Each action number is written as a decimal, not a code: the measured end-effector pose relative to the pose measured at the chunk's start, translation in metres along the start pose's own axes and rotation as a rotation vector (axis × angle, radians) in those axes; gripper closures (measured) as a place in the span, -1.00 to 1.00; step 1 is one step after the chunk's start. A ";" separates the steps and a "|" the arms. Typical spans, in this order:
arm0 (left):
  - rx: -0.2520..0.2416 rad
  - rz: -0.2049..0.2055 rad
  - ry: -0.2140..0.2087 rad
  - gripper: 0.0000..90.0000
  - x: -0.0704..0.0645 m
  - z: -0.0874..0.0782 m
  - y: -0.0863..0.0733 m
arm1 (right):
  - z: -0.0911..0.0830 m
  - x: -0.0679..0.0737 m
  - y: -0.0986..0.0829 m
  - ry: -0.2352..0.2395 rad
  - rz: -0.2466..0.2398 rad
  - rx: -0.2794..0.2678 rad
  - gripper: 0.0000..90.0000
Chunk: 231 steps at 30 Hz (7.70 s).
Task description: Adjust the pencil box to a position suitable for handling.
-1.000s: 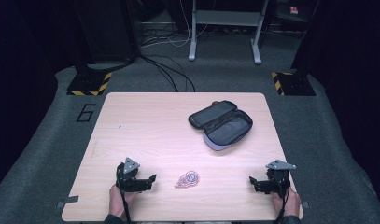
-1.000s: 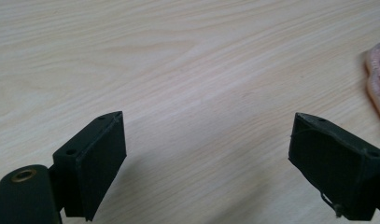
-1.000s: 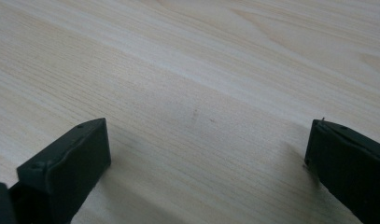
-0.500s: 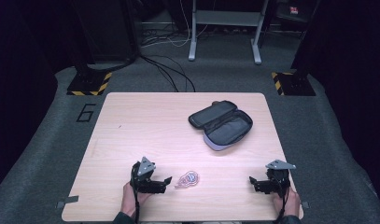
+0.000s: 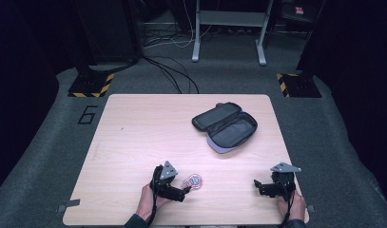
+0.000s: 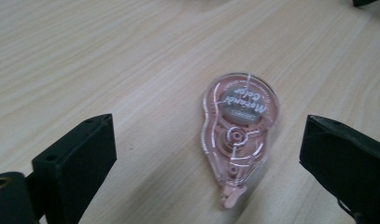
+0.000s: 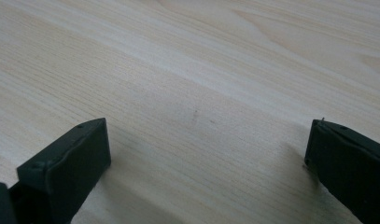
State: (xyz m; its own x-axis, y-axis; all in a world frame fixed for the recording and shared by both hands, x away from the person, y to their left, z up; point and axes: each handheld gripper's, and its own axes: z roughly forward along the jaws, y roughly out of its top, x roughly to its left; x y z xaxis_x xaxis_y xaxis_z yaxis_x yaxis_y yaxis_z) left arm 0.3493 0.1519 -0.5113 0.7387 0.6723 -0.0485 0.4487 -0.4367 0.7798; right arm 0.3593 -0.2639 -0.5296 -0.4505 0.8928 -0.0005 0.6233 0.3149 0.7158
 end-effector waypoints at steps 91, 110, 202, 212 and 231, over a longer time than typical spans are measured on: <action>-0.096 -0.175 0.276 0.11 0.084 -0.058 -0.048 | 0.000 0.000 0.000 -0.001 -0.001 -0.001 -1.00; -0.030 -0.205 0.326 0.11 0.099 -0.054 -0.057 | 0.000 0.000 0.000 0.000 0.000 0.000 -1.00; 0.076 -0.267 0.387 -0.99 0.110 -0.088 -0.089 | 0.048 0.064 0.139 0.110 -0.117 -0.028 -0.09; 0.068 -0.268 0.388 -0.99 0.111 -0.087 -0.089 | 0.076 0.076 0.154 0.109 -0.160 0.013 0.38; 0.067 -0.269 0.388 -0.99 0.111 -0.087 -0.090 | 0.087 0.102 0.151 0.172 -0.110 0.043 0.85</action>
State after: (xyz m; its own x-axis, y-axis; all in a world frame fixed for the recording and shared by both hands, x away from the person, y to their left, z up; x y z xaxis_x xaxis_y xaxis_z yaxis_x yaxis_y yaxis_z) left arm 0.3471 0.3173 -0.5323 0.3548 0.9349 0.0035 0.6391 -0.2453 0.7289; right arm 0.4633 -0.0974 -0.4819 -0.6180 0.7849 0.0448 0.5893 0.4247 0.6873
